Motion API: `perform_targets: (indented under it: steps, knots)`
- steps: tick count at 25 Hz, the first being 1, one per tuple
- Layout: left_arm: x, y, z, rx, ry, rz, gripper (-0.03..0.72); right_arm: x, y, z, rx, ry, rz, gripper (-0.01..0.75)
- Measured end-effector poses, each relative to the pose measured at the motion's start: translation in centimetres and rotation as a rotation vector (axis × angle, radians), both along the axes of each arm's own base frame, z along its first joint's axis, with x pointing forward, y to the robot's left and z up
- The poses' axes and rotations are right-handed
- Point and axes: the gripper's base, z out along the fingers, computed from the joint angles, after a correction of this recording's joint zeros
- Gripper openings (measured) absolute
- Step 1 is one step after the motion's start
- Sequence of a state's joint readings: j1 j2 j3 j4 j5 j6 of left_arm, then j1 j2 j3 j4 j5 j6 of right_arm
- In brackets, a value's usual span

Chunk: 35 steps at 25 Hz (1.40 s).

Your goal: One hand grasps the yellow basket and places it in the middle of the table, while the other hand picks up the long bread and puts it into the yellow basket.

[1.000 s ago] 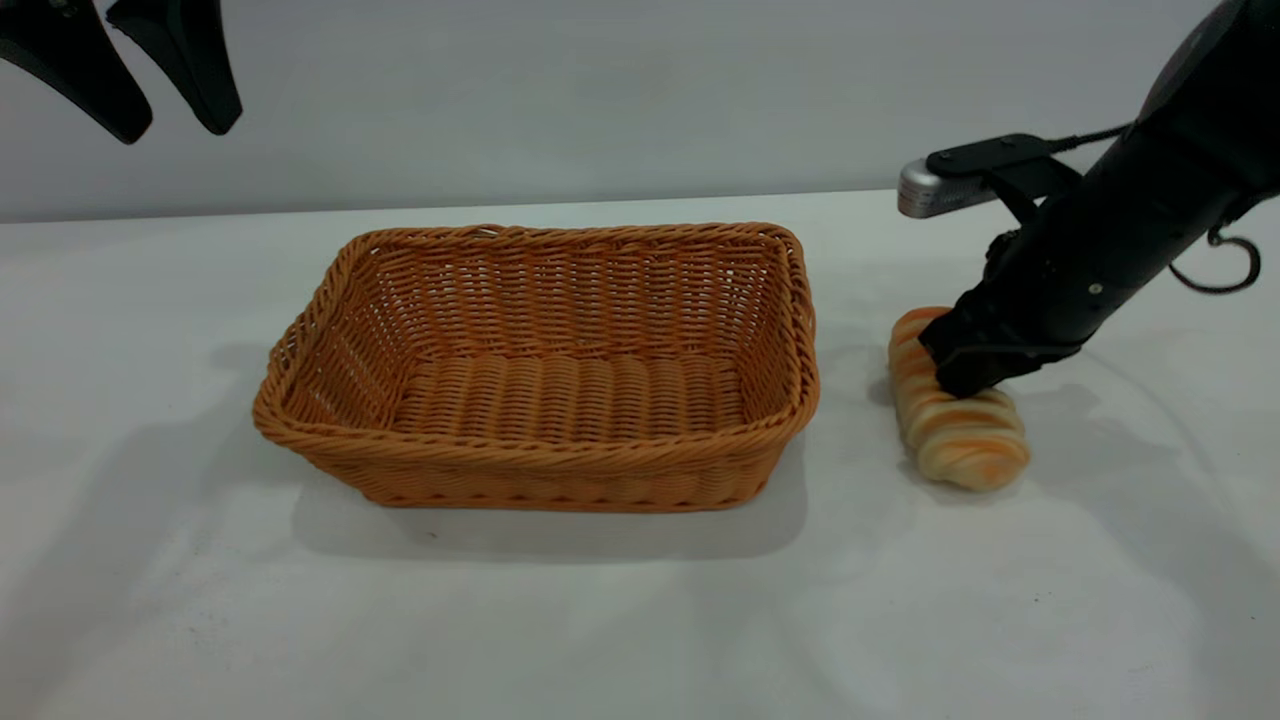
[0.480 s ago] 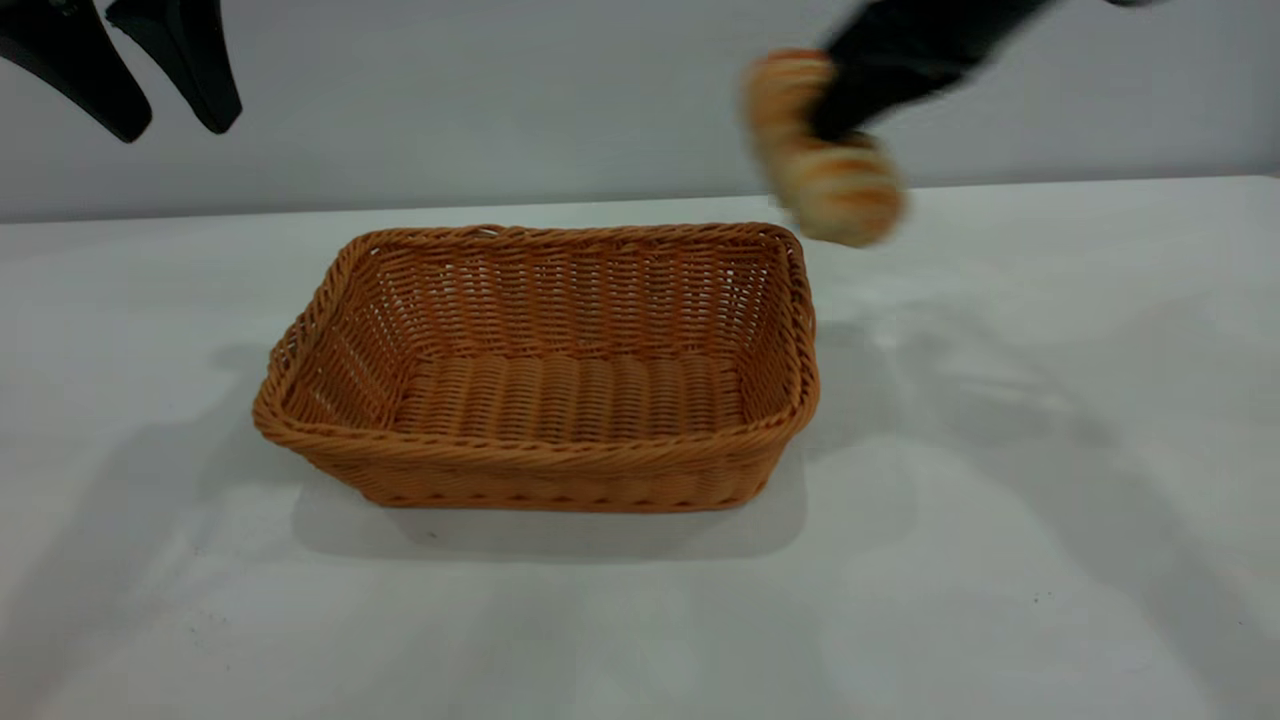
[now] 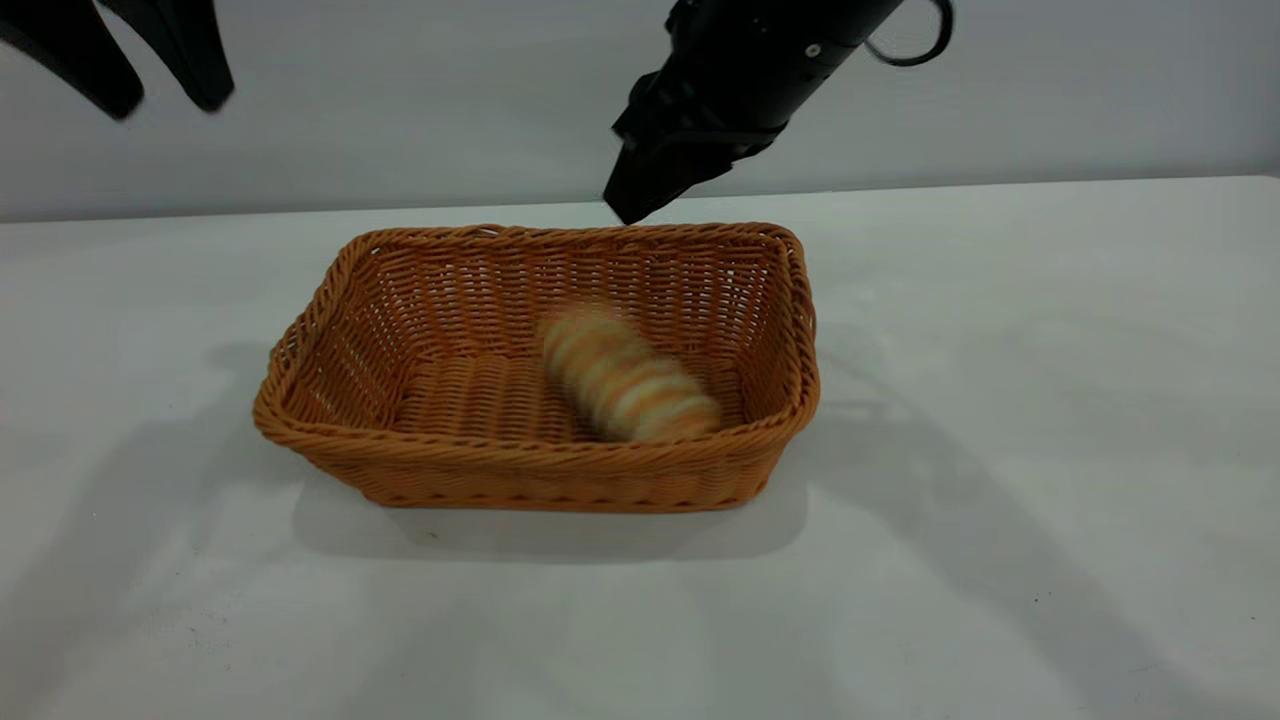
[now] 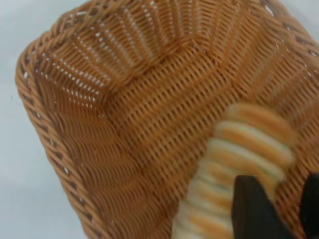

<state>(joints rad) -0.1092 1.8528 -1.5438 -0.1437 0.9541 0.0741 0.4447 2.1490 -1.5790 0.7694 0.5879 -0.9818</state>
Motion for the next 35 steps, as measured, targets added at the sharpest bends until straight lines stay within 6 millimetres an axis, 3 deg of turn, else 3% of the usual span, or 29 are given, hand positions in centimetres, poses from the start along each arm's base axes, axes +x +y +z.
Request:
perform_targets:
  steps: [6,10,16,20,24,28,30,35]
  knots:
    - [-3.0,1.1,4.3,0.096,-0.013,-0.026,0.555,0.2,-4.7,2.7,-0.023,0.141,-0.051,0.331]
    - [-5.2,2.1,7.5,0.171,-0.064,0.010,0.555,-0.7,-9.6,5.9,-0.137,0.246,-0.189,0.332]
    - [-9.4,2.8,11.3,0.184,-0.151,0.027,0.555,-3.6,-16.9,11.7,-0.342,0.311,-0.460,0.332]
    - [-13.2,3.3,11.9,0.181,-0.176,0.030,0.555,-6.3,-19.3,16.5,-0.301,0.235,-0.579,0.333]
    - [-18.0,3.8,12.1,0.168,-0.215,0.051,0.555,-11.1,-20.0,21.1,-0.235,0.131,-0.638,0.333]
    - [-23.5,4.4,12.3,0.146,-0.293,0.087,0.555,-17.8,-20.6,24.3,-0.167,0.031,-0.675,0.333]
    - [-26.3,4.7,12.2,0.131,-0.345,0.105,0.555,-21.7,-20.9,25.1,-0.138,-0.024,-0.684,0.333]
    - [-32.6,5.4,11.6,0.095,-0.494,0.139,0.555,-31.2,-21.6,23.9,-0.073,-0.143,-0.690,0.334]
